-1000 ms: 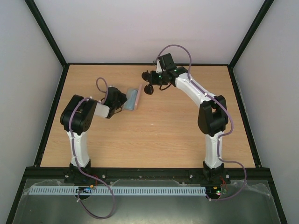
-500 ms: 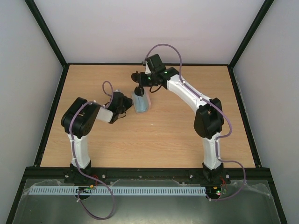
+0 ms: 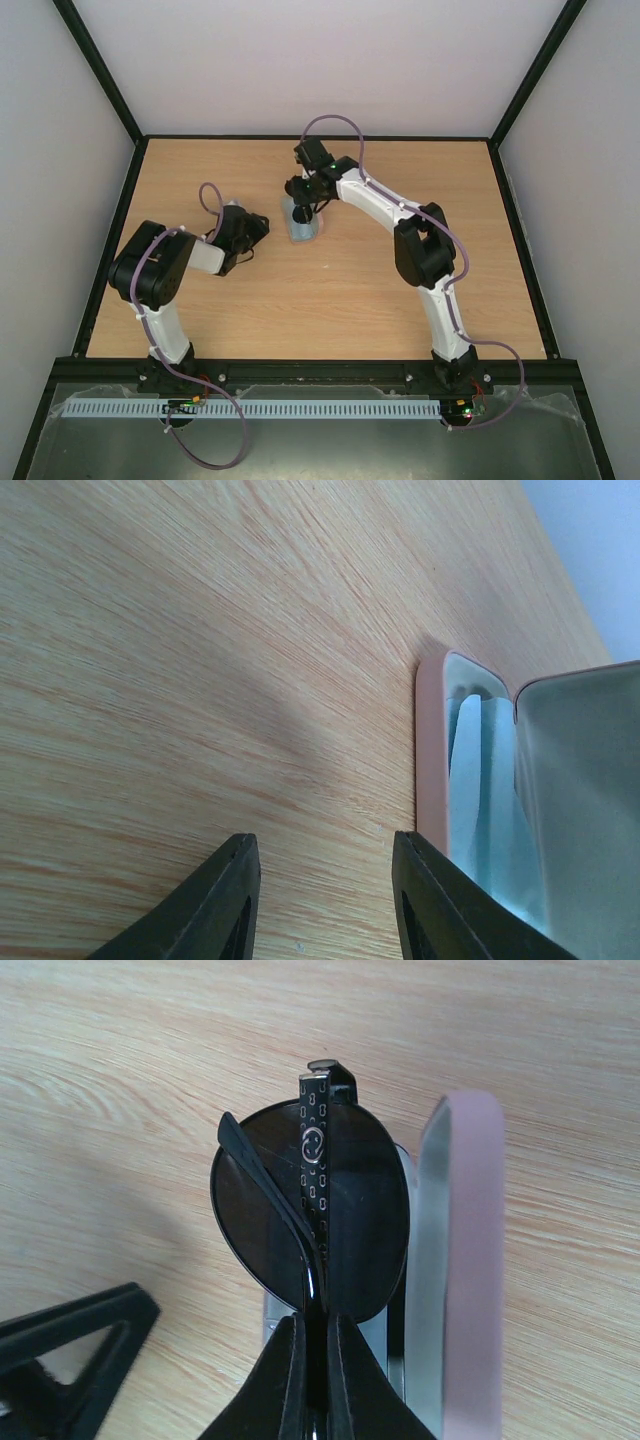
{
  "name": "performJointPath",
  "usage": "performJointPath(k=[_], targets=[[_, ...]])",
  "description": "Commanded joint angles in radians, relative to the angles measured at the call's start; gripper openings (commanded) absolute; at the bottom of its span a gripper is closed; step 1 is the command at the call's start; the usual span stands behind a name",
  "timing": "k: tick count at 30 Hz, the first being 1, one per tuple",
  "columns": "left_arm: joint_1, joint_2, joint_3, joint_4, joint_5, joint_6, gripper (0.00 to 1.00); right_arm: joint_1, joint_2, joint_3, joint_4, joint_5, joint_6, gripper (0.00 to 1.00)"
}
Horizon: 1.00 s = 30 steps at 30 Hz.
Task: Organize the sunglasses
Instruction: Place the sunglasses in the sunglasses case.
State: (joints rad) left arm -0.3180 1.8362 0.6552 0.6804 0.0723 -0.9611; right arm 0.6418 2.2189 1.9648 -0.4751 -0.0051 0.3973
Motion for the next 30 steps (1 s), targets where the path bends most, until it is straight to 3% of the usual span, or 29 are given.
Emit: performJointPath(k=[1,30], targets=[[0.010,-0.013,-0.022,-0.017,0.010,0.012,0.40,0.000,0.014,-0.010,-0.035,0.032,-0.034,0.01],[0.013,-0.029,-0.030,-0.019,0.006,0.015,0.40,0.031,0.161,0.035,-0.045,0.006,-0.018,0.01]])
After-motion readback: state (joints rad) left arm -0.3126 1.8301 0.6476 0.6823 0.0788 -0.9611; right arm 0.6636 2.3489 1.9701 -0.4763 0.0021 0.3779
